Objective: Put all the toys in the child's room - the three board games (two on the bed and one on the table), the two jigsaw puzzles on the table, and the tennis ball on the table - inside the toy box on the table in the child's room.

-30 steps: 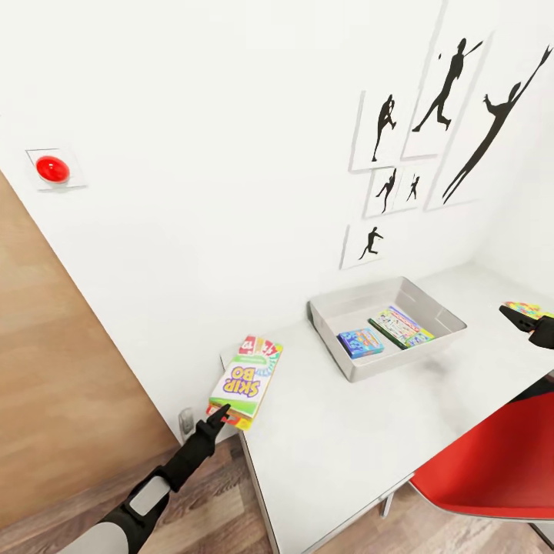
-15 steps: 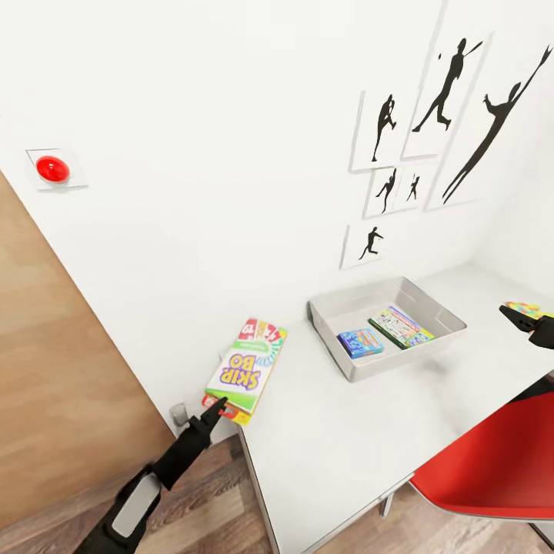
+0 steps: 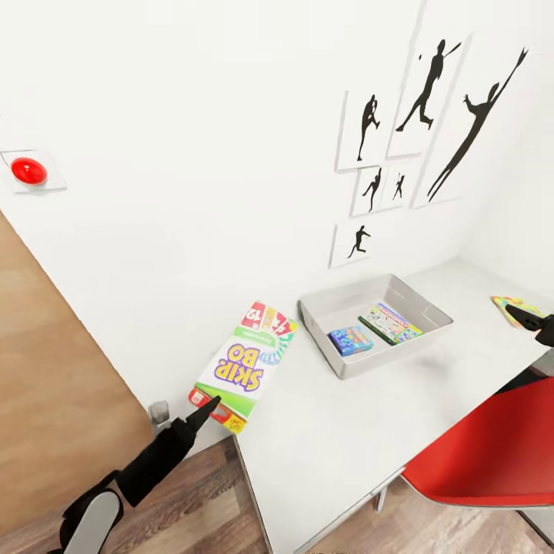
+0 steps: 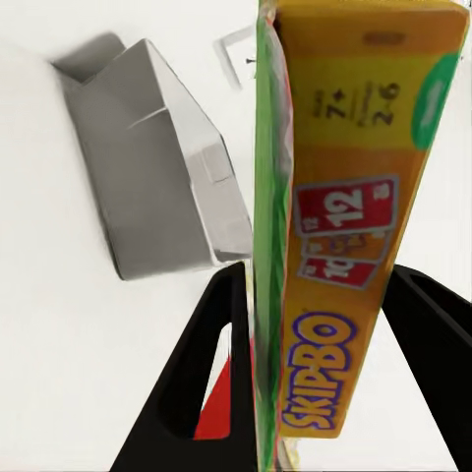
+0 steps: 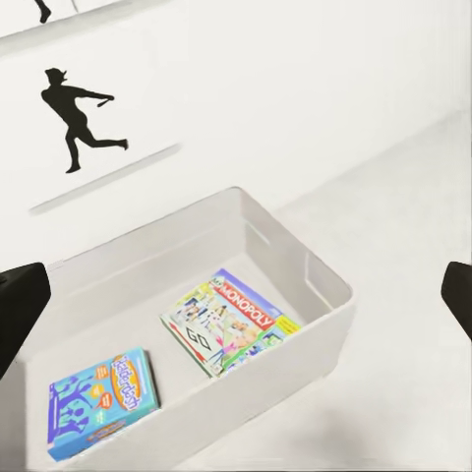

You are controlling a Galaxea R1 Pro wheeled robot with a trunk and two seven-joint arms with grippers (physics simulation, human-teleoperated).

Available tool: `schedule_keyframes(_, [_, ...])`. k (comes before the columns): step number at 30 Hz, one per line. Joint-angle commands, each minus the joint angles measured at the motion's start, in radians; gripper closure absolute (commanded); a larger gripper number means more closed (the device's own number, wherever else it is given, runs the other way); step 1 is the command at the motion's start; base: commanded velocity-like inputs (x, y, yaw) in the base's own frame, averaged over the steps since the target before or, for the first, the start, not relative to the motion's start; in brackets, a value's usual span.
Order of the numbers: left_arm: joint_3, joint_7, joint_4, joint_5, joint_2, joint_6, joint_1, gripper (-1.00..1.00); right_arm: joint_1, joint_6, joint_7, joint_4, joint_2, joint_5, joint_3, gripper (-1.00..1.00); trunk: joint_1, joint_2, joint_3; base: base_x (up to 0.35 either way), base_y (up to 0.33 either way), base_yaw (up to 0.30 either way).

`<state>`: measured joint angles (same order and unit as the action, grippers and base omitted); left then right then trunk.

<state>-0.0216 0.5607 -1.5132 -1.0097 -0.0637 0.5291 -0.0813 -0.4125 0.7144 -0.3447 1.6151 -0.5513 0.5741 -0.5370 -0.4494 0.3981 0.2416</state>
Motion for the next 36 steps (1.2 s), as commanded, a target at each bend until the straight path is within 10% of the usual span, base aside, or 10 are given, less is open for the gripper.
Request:
schedule_keyframes(1, [-0.001, 0.001, -0.001, -0.008, 0.000, 0.007, 0.000, 1.00, -0.002, 0.007, -0.003, 0.000, 0.000, 0.000, -0.001, -1.00, -0.001, 0.002, 0.002, 0.000, 0.000, -0.284])
schedule_keyframes(9, [-0.013, -0.001, -0.068, -0.014, -0.013, 0.105, -0.066, 1.00, -0.002, 0.007, -0.003, 0.000, 0.000, 0.001, -0.035, -1.00, -0.001, 0.002, 0.003, 0.000, 0.000, -0.291])
schedule_keyframes(15, [-0.024, -0.012, -0.092, -0.014, -0.014, 0.232, -0.230, 1.00, -0.002, 0.007, -0.003, 0.000, 0.001, 0.001, -0.040, -1.00, -0.001, 0.002, 0.005, 0.000, 0.000, -0.293])
schedule_keyframes(18, [-0.016, -0.079, -0.087, -0.013, -0.003, 0.262, -0.301, 1.00, -0.002, 0.007, -0.003, 0.000, 0.001, 0.001, -0.040, -1.00, -0.001, 0.002, 0.006, 0.000, 0.000, -0.293])
schedule_keyframes(25, [0.013, -0.433, -0.062, -0.012, 0.110, 0.315, -0.485, 1.00, -0.002, 0.002, -0.003, 0.000, 0.000, 0.001, -0.042, -1.00, -0.001, 0.002, 0.008, 0.000, 0.000, -0.178])
schedule_keyframes(36, [0.076, -0.565, -0.091, -0.085, 0.132, 0.331, -0.558, 1.00, -0.001, 0.002, -0.005, 0.000, -0.001, 0.000, -0.044, -1.00, -0.001, 0.002, 0.008, 0.000, -0.027, -0.017])
